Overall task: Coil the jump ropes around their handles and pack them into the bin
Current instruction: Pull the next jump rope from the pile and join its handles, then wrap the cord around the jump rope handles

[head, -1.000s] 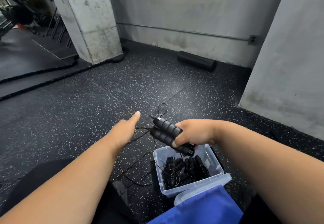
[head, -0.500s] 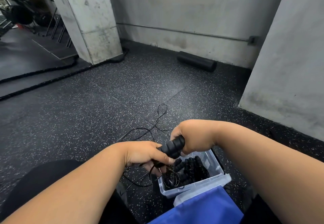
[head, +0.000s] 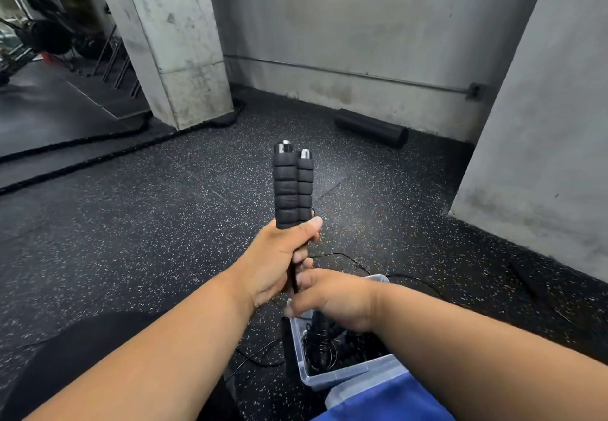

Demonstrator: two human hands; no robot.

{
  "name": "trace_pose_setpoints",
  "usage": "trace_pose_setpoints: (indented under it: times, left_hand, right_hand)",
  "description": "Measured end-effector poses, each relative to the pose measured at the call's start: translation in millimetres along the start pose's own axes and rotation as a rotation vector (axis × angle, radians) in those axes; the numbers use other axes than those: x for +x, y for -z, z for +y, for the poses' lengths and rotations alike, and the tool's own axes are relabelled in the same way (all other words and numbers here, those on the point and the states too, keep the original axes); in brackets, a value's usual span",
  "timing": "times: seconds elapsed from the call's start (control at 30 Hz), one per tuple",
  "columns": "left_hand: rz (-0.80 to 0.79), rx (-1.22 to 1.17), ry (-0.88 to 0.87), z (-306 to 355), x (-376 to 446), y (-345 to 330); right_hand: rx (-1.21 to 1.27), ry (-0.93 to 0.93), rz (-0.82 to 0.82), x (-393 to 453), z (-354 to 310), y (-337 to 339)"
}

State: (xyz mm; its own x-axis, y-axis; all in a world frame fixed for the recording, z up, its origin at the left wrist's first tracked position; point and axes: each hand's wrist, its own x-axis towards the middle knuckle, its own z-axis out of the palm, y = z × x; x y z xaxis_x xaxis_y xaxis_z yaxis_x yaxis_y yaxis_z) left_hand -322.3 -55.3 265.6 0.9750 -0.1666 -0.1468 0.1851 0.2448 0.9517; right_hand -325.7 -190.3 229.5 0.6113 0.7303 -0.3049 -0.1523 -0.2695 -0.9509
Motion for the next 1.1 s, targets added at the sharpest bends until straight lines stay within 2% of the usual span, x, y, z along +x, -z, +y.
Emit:
trace_pose_setpoints:
  times: [0.07,0.2,0.27,0.33,0.4,0.53,0.63,0.67,0.73,0.8,0.87,0.97,1.03,1.1]
  left_hand:
    - [0.025,0.015,0.017,5.3,-3.0,-0.5]
    - [0.072,0.316,-0.006,23.3,-5.4,29.4]
    - [0.094,0.482,0.038,28.5,-4.2,48.9]
    - [0.052,0.518,0.122,26.4,-4.6,58.9]
    - [0.003,0.641,0.169,18.5,-3.7,60.0]
    - [0.042,1.202,0.208,-2.9,-0.6,57.7]
    - [-0.031,1.459,0.332,-18.1,-1.5,52.0]
    - [-0.075,1.547,0.324,-22.8,-2.6,47.0]
    - [-0.165,1.698,0.2,-28.8,-7.9,34.8]
    - [-0.245,1.738,0.038,-25.6,-15.7,20.9]
    - [-0.28,1.651,-0.065,-14.3,-22.8,12.5]
    - [-0.296,1.449,-0.125,6.7,-33.5,7.1]
    - [-0.288,1.26,-0.123,13.5,-38.0,7.8]
    - [-0.199,1.037,-0.122,15.0,-36.5,11.5]
  right_hand:
    - [-0.015,-0.03,0.06,7.1,3.6,0.1]
    - [-0.51,-0.135,0.302,-2.5,-8.9,36.7]
    - [-0.621,-0.096,0.417,-10.7,-19.3,60.5]
    - [-0.72,-0.034,0.525,-16.8,-30.9,73.3]
    - [-0.718,0.045,0.589,-20.7,-42.2,74.6]
    - [-0.873,0.155,0.599,-33.1,-65.3,60.3]
    - [-1.034,0.245,0.469,-40.8,-79.4,38.0]
    - [-1.108,0.278,0.441,-40.5,-80.5,30.4]
    - [-1.174,0.31,0.443,-34.7,-76.7,24.9]
    - [-1.051,0.226,0.49,-28.1,-72.5,37.5]
    - [-0.801,0.09,0.477,-23.7,-65.7,61.2]
    - [-0.447,-0.046,0.284,-24.9,-45.6,85.4]
    - [-0.212,-0.007,0.173,-23.5,-31.9,88.9]
    - [-0.007,0.051,0.161,-19.7,-26.7,83.4]
